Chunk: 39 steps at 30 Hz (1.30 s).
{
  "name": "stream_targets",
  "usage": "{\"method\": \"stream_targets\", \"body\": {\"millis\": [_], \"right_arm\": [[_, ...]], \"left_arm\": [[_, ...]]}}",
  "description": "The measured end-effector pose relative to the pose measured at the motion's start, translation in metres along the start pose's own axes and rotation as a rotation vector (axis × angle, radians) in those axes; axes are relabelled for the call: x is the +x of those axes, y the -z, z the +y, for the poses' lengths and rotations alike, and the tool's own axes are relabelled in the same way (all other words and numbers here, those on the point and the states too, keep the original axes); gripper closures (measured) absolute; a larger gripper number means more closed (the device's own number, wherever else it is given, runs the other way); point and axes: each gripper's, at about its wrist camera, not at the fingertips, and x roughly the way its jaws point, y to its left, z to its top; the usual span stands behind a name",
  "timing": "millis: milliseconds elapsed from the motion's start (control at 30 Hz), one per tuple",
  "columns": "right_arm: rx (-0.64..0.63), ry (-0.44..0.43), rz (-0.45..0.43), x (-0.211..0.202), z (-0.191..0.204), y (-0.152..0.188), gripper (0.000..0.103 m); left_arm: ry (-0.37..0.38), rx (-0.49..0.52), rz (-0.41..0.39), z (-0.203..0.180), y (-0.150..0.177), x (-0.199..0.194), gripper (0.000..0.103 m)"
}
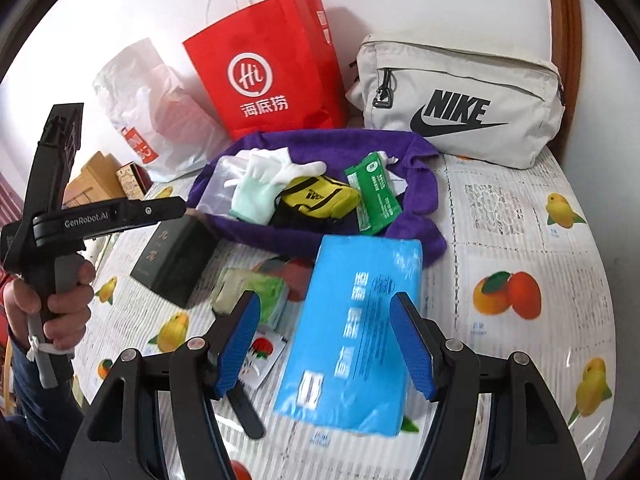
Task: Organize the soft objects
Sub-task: 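Move both tools back toward the items left on the bed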
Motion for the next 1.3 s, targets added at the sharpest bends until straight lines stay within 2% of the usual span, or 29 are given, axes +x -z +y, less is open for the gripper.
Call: {"method": "stream_targets", "body": {"millis": [233,400,567,733,833,933,1033,1133,1300], "right_arm": [[-0.016,0.003,-0.007,-0.02,0.005,0.022,0.036],[-0.019,0.018,-0.017,-0.035,0.005,0.039,0.036],[-0.005,0.02,-0.014,-0.041,0.0,0.052,0.036],[-0.001,0.021,-0.004,-0.042,-0.006,0.063,0.036],[0.005,0.023,0.0,-0.04,-0.011,0.067,0.036],[0.014,0.033,0.012,-0.035,-0.019,0.07,0.036],[0.022,0.029,0.024,-0.03,-0.024,0.072,0.036],[0.029,0.021,0.034,-0.025,-0.029,0.072,0.036],[0.036,0.01,0.047,-0.019,-0.034,0.073,0.036]], "left_arm": [[-0.01,0.008,-0.017,-0.011,0.031,-0.014,0.03],[-0.02,0.014,-0.061,-0.02,0.05,-0.02,0.03],[0.002,0.055,-0.105,-0.037,0.066,-0.018,0.03],[-0.042,0.084,-0.024,-0.049,0.071,0.009,0.03],[-0.066,0.106,-0.026,-0.054,0.075,0.021,0.03],[-0.066,0.098,-0.02,-0.056,0.077,0.033,0.019],[-0.074,0.087,-0.008,-0.057,0.076,0.044,0.018],[-0.128,0.106,0.011,-0.058,0.075,0.058,0.016],[-0.134,0.085,0.046,-0.053,0.074,0.076,0.016]]}}
